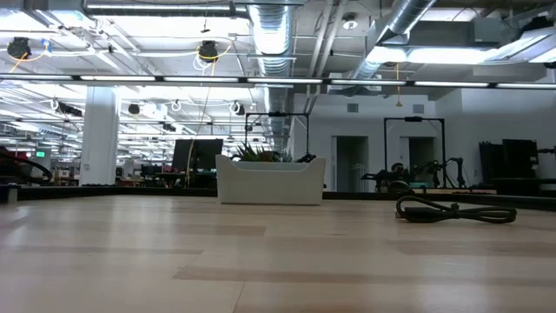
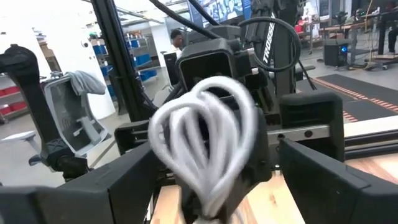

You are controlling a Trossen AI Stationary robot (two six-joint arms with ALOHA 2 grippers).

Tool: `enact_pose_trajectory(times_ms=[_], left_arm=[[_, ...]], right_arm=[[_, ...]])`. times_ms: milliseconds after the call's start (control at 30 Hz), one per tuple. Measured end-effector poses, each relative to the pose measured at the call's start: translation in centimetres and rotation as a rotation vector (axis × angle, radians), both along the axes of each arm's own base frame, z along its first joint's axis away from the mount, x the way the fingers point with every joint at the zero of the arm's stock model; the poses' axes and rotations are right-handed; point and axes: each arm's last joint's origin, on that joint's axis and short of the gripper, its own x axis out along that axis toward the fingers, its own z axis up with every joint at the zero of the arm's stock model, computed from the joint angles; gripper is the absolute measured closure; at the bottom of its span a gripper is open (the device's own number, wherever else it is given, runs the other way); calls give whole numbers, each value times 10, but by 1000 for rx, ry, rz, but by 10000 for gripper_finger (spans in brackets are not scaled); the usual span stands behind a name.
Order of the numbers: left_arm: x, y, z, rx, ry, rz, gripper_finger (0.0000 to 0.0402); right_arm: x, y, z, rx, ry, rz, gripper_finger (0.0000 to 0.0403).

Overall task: Pick and place USB-C Cables
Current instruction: Put the white charger cable into the gray bin

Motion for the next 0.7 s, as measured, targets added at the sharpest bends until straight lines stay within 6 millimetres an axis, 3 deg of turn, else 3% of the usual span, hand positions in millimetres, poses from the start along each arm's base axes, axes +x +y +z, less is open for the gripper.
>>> enact_pose_trajectory(times_ms=[167,333,500,700], left_arm=[[0,1,0,-17,5,35,381],[0,1,0,-29,7,47,381],[0,1,-1,-33,16,48,381],[0,1,-1,-35,17,50,381]], right_arm=[[-1,2,0,1,2,-1,84],[-3,4,0,4,6,-58,145],[-2,4,-1,1,11,-60,234],[-2,4,-1,1,11,-62,378]])
